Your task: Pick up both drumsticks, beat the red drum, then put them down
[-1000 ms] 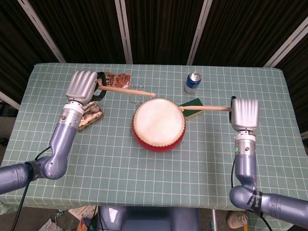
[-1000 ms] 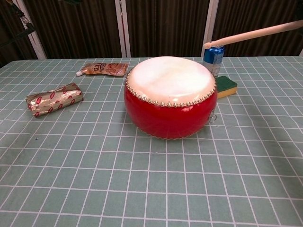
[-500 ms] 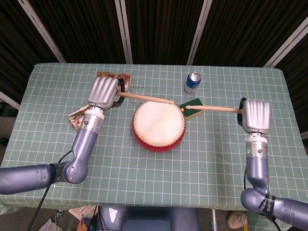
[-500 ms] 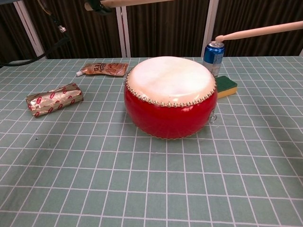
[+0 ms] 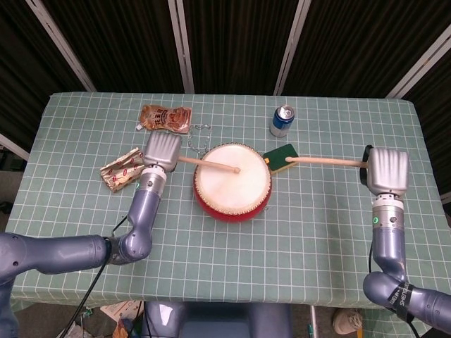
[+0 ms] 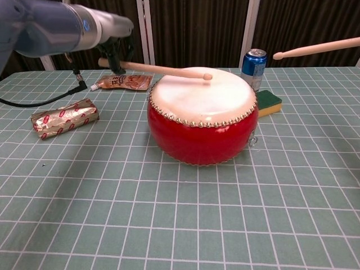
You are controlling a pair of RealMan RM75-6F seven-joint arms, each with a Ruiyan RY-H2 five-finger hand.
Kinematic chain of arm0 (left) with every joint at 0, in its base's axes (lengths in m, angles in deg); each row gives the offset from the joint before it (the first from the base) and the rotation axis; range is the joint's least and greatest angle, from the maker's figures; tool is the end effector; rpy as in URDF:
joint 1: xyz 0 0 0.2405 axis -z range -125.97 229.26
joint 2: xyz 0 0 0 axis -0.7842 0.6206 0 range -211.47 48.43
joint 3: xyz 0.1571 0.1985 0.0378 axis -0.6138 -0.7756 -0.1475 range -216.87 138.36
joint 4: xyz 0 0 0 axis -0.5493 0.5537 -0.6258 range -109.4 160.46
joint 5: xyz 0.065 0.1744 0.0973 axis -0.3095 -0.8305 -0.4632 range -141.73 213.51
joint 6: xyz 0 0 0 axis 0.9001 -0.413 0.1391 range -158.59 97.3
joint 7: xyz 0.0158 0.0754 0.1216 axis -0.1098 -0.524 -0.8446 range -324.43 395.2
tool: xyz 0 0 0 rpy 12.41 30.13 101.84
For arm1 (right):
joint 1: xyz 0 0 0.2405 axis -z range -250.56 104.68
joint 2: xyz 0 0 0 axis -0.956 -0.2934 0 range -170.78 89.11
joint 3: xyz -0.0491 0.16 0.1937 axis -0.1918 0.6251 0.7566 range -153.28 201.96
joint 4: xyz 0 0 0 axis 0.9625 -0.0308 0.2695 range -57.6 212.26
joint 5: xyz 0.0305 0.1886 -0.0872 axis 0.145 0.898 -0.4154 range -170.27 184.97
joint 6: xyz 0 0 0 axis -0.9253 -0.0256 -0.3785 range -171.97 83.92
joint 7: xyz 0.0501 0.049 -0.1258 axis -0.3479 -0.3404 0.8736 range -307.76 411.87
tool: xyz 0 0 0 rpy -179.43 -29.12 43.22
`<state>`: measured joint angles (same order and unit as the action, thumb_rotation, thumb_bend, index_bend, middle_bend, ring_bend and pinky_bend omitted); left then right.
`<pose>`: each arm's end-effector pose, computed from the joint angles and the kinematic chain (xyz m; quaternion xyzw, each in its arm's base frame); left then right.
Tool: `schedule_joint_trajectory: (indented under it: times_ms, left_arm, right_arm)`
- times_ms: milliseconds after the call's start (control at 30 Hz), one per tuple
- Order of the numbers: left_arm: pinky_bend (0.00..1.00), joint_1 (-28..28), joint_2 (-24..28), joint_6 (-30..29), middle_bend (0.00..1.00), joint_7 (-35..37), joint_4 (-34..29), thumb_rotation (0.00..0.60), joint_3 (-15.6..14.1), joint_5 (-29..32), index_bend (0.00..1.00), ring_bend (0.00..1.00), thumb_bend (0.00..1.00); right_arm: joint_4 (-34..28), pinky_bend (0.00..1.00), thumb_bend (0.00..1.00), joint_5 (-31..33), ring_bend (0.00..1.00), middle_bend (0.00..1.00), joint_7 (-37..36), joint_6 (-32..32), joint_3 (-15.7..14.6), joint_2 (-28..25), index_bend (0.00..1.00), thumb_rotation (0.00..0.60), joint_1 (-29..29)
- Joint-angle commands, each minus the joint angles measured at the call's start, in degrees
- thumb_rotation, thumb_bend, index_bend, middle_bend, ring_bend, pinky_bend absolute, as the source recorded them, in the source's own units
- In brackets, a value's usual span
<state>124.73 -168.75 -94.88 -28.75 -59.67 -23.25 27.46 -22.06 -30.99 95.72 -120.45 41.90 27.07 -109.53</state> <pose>-0.0353 0.4261 0.0148 -0.7357 -0.3008 -0.1962 0.5743 -0.2121 -0.3577 0.1585 0.5712 -0.3353 0.2617 0.7020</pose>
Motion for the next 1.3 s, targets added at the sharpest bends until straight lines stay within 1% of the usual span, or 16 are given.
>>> schedule_joint_trajectory:
  times_ms: [33,167,267,333,467,567,633,733,800,867,967,1100,1233,1300]
  left_arm:
    - [1.00,7.0,-4.6,0.5,1.00,-15.8,5.1,0.600,-2.0,17.4,0.78,1.00,0.55]
    - [1.00,6.8,-1.8,1.3,1.00,-13.4,3.1,0.600,1.3,16.4,0.79,1.00,0.55]
    - [1.00,5.6,1.0,1.7,1.00,-9.1,0.1,0.600,4.6,15.3,0.79,1.00,0.55]
    - [1.00,4.4,3.0,1.9,1.00,-5.8,-2.3,0.600,6.4,13.4,0.79,1.00,0.55]
    - [1.00,1.2,7.4,1.3,1.00,0.7,-8.2,0.600,8.4,7.9,0.78,1.00,0.55]
    - [1.00,-1.8,11.1,0.6,1.00,4.5,-13.6,0.600,8.5,4.1,0.78,1.00,0.55]
    - [1.00,-4.1,13.6,0.0,1.00,6.4,-17.5,0.600,7.7,1.5,0.79,1.00,0.55]
    - [1.00,-8.1,17.5,-0.7,1.00,9.0,-23.6,0.600,5.2,-2.9,0.79,1.00,0.55]
    - [1.00,-9.5,18.7,-0.9,1.00,10.1,-25.6,0.600,4.4,-4.5,0.78,1.00,0.55]
    - [1.00,-12.8,20.9,-1.3,1.00,12.6,-29.8,0.600,2.2,-7.8,0.78,1.00,0.55]
    - [1.00,-16.9,23.3,-1.5,1.00,15.5,-33.9,0.600,-1.4,-13.3,0.78,1.00,0.55]
    - [1.00,-21.1,24.3,-1.9,1.00,19.2,-36.3,0.600,-5.3,-19.2,0.78,1.00,0.55]
    - [1.00,-24.6,23.8,-2.7,1.00,22.8,-36.9,0.600,-8.4,-24.0,0.78,1.00,0.55]
    - [1.00,-26.0,23.4,-3.1,1.00,24.4,-36.9,0.600,-9.6,-25.9,0.78,1.00,0.55]
  right_arm:
    - [0.0,1.00,0.54,0.0,1.00,1.00,-0.3,0.0,-0.3,-0.3,0.99,0.600,0.3]
    - [-0.6,1.00,0.54,-0.1,1.00,1.00,-0.7,-0.4,-0.5,-0.6,0.99,0.600,0.8]
    - [-1.3,1.00,0.54,-0.6,1.00,1.00,-0.7,-1.1,-0.7,-0.7,0.99,0.600,1.0]
    - [-2.0,1.00,0.54,-1.0,1.00,1.00,-0.9,-1.7,-0.7,-0.8,0.99,0.600,1.2]
    - [-3.2,1.00,0.54,-2.0,1.00,1.00,-1.1,-3.0,-0.9,-1.1,0.99,0.600,1.7]
    - [-4.2,1.00,0.54,-2.9,1.00,1.00,-1.6,-3.8,-0.9,-1.8,0.99,0.600,2.2]
    - [-5.1,1.00,0.54,-3.8,1.00,1.00,-2.2,-4.4,-1.1,-2.4,0.99,0.600,2.8]
    - [-6.2,1.00,0.54,-5.7,1.00,1.00,-3.8,-5.4,-1.8,-3.2,0.99,0.600,4.1]
    - [-6.6,1.00,0.54,-6.6,1.00,1.00,-4.5,-5.7,-2.1,-3.4,0.99,0.600,4.7]
    - [-7.5,1.00,0.54,-8.6,1.00,1.00,-6.9,-5.8,-3.3,-3.8,0.99,0.600,6.1]
    - [-8.2,1.00,0.54,-12.6,1.00,1.00,-10.8,-4.5,-5.4,-4.9,0.99,0.600,8.0]
    - [-8.6,1.00,0.54,-18.1,1.00,1.00,-15.7,-2.9,-8.0,-6.4,0.99,0.600,10.2]
    - [-9.0,1.00,0.54,-21.6,1.00,1.00,-17.4,-2.6,-10.4,-6.8,0.99,0.600,12.0]
    - [-9.1,1.00,0.54,-23.0,1.00,1.00,-18.0,-2.6,-11.4,-6.8,0.99,0.600,12.8]
